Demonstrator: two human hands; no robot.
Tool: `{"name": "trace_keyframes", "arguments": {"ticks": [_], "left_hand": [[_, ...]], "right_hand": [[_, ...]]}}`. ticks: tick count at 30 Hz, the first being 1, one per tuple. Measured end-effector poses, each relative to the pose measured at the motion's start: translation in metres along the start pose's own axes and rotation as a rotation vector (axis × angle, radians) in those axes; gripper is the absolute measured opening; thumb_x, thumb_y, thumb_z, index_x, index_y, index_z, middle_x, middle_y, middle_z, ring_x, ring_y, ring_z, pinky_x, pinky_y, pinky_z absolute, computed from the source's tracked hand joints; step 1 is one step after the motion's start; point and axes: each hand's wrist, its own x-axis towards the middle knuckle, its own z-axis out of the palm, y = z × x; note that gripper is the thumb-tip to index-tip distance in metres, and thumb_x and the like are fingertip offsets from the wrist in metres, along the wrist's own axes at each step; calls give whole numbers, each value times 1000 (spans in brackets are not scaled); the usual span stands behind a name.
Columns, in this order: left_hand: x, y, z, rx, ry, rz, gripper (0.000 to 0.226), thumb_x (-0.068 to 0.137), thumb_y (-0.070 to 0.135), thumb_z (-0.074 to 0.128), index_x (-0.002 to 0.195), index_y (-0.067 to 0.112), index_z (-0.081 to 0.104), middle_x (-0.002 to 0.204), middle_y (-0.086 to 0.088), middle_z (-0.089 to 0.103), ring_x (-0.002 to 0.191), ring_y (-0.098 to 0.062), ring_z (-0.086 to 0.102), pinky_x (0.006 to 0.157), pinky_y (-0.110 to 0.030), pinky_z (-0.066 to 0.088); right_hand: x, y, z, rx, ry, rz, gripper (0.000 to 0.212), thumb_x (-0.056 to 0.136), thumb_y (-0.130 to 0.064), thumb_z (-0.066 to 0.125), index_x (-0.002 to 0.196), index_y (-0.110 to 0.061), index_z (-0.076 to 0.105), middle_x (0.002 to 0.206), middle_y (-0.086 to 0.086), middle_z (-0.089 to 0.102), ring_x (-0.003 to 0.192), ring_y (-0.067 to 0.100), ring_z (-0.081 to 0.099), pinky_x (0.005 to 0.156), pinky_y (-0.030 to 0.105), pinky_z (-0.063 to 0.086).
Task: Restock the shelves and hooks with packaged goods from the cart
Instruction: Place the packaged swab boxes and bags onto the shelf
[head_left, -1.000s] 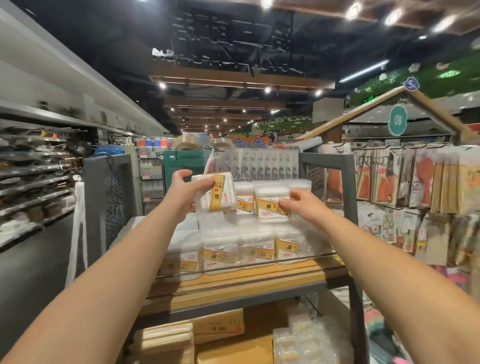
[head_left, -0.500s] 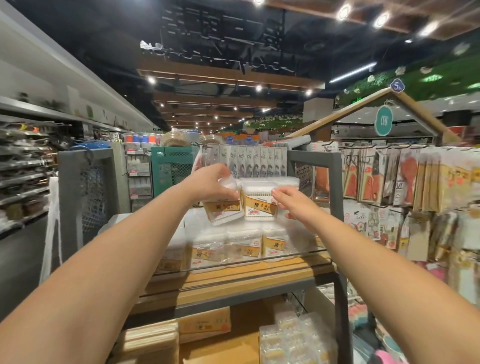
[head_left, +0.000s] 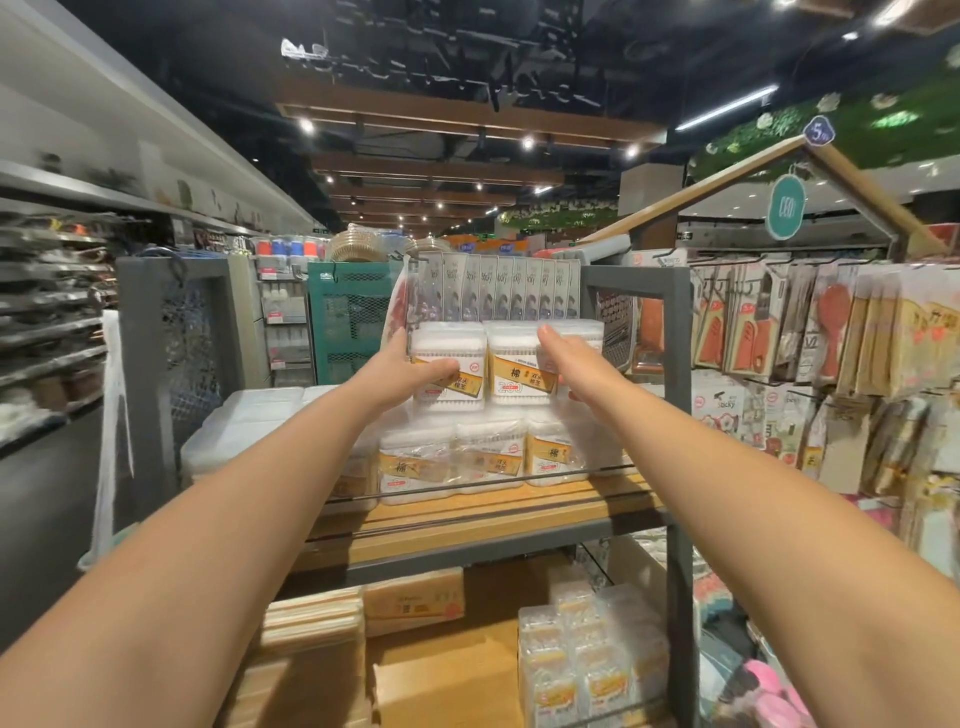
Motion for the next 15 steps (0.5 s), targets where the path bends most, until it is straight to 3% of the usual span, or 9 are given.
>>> {"name": "trace_keyframes", "arguments": {"ticks": [3,5,7,9,12,15], "left_hand": [[8,-4,10,-12,-30,-1,88,80,61,68,149,24,27,132,7,57,112,-13,58,90,-28,45],[9,0,14,-10,-14,-10,101,70,72,67,150,29,23,135,7,56,117,-18,57,97,-36,46],[21,-11,17,-52,-6,-1,122,48,88,67,149,35,24,135,6,58,117,-19,58,103,-44,45],[13,-4,18,-79,2,-22,122,46,86,70,148,33,26,133,4,59,117,-20,59,104,-46,45],[-16,18,23,-130,108,-21,100,82,56,68,155,26,6,156,-3,34,136,-26,43,114,-47,34],[-35,30,28,-111,272,43,91,91,51,59,157,25,2,164,-1,12,148,-25,18,118,-48,20]], "right_hand": [[6,-4,6,18,35,43,72,99,-61,26,148,-10,38,151,12,42,135,33,42,112,48,34],[10,-6,9,26,56,75,69,101,-57,24,147,-8,39,150,13,43,135,32,42,112,46,34],[11,-7,9,34,72,80,68,102,-55,24,146,-6,42,149,14,44,134,32,43,112,46,34],[12,-5,9,42,83,88,67,102,-54,24,143,-6,45,146,14,47,131,31,46,111,47,36],[9,-1,9,67,104,51,62,103,-51,26,136,-5,51,138,14,54,121,30,52,105,42,40],[-4,7,6,128,137,13,60,103,-48,31,132,0,51,134,11,57,114,26,55,96,36,40]]}}
